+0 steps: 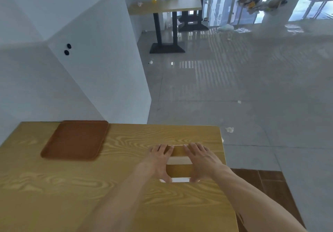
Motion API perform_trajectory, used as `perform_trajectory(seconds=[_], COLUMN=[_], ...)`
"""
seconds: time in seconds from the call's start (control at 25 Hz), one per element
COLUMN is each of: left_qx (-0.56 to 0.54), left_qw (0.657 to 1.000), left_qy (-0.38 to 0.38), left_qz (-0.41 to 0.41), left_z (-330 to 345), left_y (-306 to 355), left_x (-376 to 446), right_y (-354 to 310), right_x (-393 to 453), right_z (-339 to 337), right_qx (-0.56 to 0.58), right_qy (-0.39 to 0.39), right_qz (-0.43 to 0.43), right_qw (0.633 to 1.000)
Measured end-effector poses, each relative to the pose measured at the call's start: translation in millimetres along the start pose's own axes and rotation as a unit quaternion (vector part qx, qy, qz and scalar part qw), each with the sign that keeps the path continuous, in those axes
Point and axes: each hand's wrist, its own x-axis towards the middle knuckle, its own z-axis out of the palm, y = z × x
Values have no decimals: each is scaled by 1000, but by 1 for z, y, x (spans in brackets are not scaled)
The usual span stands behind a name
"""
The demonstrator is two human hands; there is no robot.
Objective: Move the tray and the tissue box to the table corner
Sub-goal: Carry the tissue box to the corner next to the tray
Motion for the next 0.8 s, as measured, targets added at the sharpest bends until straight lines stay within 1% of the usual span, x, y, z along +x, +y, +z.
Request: perform_trajectory(seconds=[0.24, 0.44, 0.64, 0.8], left_qx=[-29, -42, -75, -93], left_qw=[999, 993, 982, 968], left_qy=[19, 63, 94, 117], left_qz=[-42, -93, -147, -200], left_z=[28, 69, 119, 167], left_y=[-39, -93, -163, -216], left_x=[-56, -123, -219, -318], right_y=[-59, -142, -262, -377], right_x=[0, 12, 28, 35], right_z=[-13, -22, -30, -30], right_qx=[-14, -37, -54, -80], right_qy=[8, 12, 15, 11], right_qz=[-50, -105, -176, -244], right_qw=[999, 994, 983, 967])
